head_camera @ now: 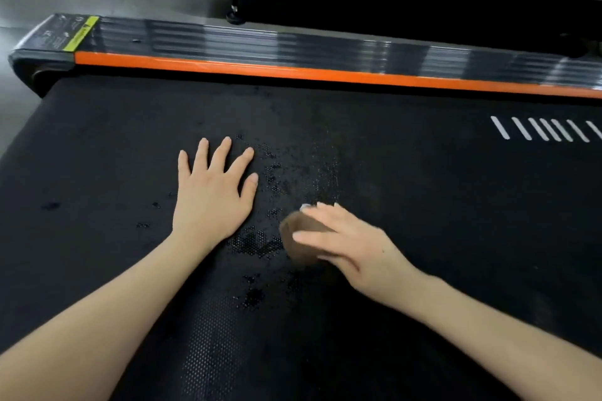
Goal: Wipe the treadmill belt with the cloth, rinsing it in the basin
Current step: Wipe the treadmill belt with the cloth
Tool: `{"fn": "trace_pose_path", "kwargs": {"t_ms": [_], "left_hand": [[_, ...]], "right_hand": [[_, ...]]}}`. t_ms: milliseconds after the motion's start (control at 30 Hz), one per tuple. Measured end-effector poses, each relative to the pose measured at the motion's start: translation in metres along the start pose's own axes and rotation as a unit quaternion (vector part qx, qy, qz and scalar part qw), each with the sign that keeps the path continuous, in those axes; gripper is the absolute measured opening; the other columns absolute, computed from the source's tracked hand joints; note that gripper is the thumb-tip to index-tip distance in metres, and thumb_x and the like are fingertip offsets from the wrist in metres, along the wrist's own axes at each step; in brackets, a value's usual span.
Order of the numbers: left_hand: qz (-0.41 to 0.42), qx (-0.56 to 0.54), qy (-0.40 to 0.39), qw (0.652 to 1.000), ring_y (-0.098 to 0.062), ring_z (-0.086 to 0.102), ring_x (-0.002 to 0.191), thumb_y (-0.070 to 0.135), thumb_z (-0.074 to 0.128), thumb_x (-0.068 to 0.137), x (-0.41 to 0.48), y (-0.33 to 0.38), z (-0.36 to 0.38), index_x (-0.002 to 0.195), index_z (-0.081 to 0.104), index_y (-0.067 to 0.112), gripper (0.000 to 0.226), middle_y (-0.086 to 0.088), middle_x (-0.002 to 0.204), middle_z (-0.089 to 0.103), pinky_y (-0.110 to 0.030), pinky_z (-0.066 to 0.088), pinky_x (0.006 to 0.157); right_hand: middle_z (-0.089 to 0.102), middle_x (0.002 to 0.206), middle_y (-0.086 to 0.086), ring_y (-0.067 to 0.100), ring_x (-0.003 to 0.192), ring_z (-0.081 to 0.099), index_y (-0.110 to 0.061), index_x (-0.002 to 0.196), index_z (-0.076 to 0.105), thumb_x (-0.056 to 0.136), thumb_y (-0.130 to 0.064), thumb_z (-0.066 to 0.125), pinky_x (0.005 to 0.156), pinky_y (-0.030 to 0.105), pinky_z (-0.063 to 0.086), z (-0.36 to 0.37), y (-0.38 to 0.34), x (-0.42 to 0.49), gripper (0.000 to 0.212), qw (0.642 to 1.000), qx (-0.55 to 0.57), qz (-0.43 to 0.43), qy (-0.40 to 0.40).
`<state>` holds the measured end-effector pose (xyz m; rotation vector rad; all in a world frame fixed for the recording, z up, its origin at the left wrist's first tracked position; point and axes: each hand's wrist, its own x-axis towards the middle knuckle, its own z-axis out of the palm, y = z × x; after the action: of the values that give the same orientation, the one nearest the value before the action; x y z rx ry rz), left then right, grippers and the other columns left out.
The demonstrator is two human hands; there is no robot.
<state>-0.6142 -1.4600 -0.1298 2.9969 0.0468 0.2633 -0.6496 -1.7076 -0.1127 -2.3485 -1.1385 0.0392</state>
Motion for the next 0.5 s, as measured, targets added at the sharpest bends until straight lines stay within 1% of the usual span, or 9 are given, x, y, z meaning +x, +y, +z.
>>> {"fn": "trace_pose_path", "kwargs": {"t_ms": [33, 100, 167, 233, 267, 300, 367, 433, 500], "left_hand": [[0.000, 0.003, -0.002, 1.000, -0.041, 0.026, 0.138, 0.051, 0.017, 0.091, 0.000, 0.000, 0.000, 0.140, 0.045, 0.027, 0.062, -0.012, 0.148, 0.038, -0.059, 0.016, 0.111], [0.000, 0.005, -0.006, 1.000, -0.041, 0.025, 0.139, 0.052, 0.016, 0.090, -0.001, 0.000, 0.000, 0.140, 0.044, 0.027, 0.062, -0.012, 0.149, 0.037, -0.059, 0.015, 0.112], [-0.004, 0.003, -0.012, 1.000, -0.039, 0.023, 0.140, 0.051, 0.019, 0.091, 0.000, 0.000, -0.001, 0.140, 0.043, 0.029, 0.060, -0.010, 0.150, 0.036, -0.057, 0.014, 0.113], [-0.009, 0.000, -0.014, 1.000, -0.037, 0.022, 0.140, 0.051, 0.021, 0.091, 0.002, -0.001, -0.002, 0.140, 0.043, 0.031, 0.057, -0.009, 0.150, 0.035, -0.056, 0.012, 0.113], [-0.009, -0.003, -0.017, 1.000, -0.036, 0.021, 0.141, 0.050, 0.022, 0.091, 0.002, -0.002, -0.003, 0.140, 0.042, 0.031, 0.056, -0.009, 0.151, 0.034, -0.055, 0.012, 0.113], [-0.009, -0.007, -0.019, 1.000, -0.035, 0.020, 0.141, 0.050, 0.023, 0.092, 0.002, -0.002, -0.003, 0.140, 0.042, 0.032, 0.055, -0.008, 0.151, 0.033, -0.055, 0.011, 0.113], [-0.010, -0.023, -0.014, 1.000, -0.034, 0.020, 0.141, 0.047, 0.022, 0.093, 0.003, -0.002, -0.004, 0.140, 0.043, 0.033, 0.054, -0.006, 0.152, 0.033, -0.053, 0.010, 0.113], [-0.018, -0.048, -0.008, 0.999, -0.031, 0.019, 0.142, 0.044, 0.021, 0.096, 0.003, -0.004, -0.005, 0.140, 0.043, 0.035, 0.050, -0.004, 0.152, 0.033, -0.051, 0.009, 0.114], [-0.023, -0.066, -0.008, 0.998, -0.029, 0.017, 0.143, 0.040, 0.025, 0.101, 0.002, -0.005, -0.006, 0.140, 0.043, 0.036, 0.043, -0.001, 0.153, 0.031, -0.049, 0.006, 0.115]], "right_hand": [[0.051, 0.138, 0.008, 0.026, 0.129, 0.045, -0.023, 0.123, 0.059, 0.092, -0.019, 0.049, 0.112, 0.045, 0.026, -0.005, 0.009, 0.012, 0.033, 1.000, -0.010, 0.002, -0.003], [0.050, 0.138, 0.006, 0.026, 0.127, 0.047, -0.022, 0.124, 0.061, 0.092, -0.015, 0.053, 0.115, 0.049, 0.021, -0.013, 0.032, 0.055, 0.034, 0.996, -0.020, 0.077, 0.040], [0.049, 0.139, 0.005, 0.027, 0.128, 0.045, -0.022, 0.125, 0.060, 0.093, -0.010, 0.054, 0.115, 0.047, 0.016, -0.015, 0.051, 0.098, 0.035, 0.979, -0.028, 0.174, 0.103], [0.051, 0.135, 0.007, 0.030, 0.124, 0.045, -0.018, 0.123, 0.062, 0.093, -0.008, 0.051, 0.112, 0.044, 0.017, -0.006, 0.047, 0.120, 0.033, 0.964, -0.043, 0.222, 0.143], [0.053, 0.131, 0.009, 0.032, 0.122, 0.045, -0.016, 0.120, 0.063, 0.092, -0.007, 0.052, 0.110, 0.044, 0.019, 0.000, 0.034, 0.117, 0.032, 0.964, -0.045, 0.216, 0.148], [0.055, 0.128, 0.012, 0.035, 0.119, 0.047, -0.014, 0.117, 0.065, 0.090, -0.005, 0.053, 0.108, 0.043, 0.022, 0.007, 0.019, 0.106, 0.031, 0.971, -0.045, 0.189, 0.140], [0.059, 0.121, 0.016, 0.039, 0.112, 0.053, -0.011, 0.111, 0.067, 0.083, -0.004, 0.057, 0.104, 0.039, 0.028, 0.019, -0.018, 0.064, 0.030, 0.986, -0.039, 0.102, 0.126], [0.058, 0.125, 0.015, 0.038, 0.117, 0.052, -0.015, 0.113, 0.064, 0.085, -0.008, 0.052, 0.108, 0.040, 0.029, 0.028, -0.052, 0.013, 0.031, 0.998, -0.010, 0.022, 0.060], [0.053, 0.134, 0.010, 0.033, 0.126, 0.047, -0.022, 0.120, 0.058, 0.090, -0.016, 0.042, 0.110, 0.045, 0.026, 0.025, -0.062, -0.021, 0.035, 0.999, 0.004, -0.028, -0.022]]}}
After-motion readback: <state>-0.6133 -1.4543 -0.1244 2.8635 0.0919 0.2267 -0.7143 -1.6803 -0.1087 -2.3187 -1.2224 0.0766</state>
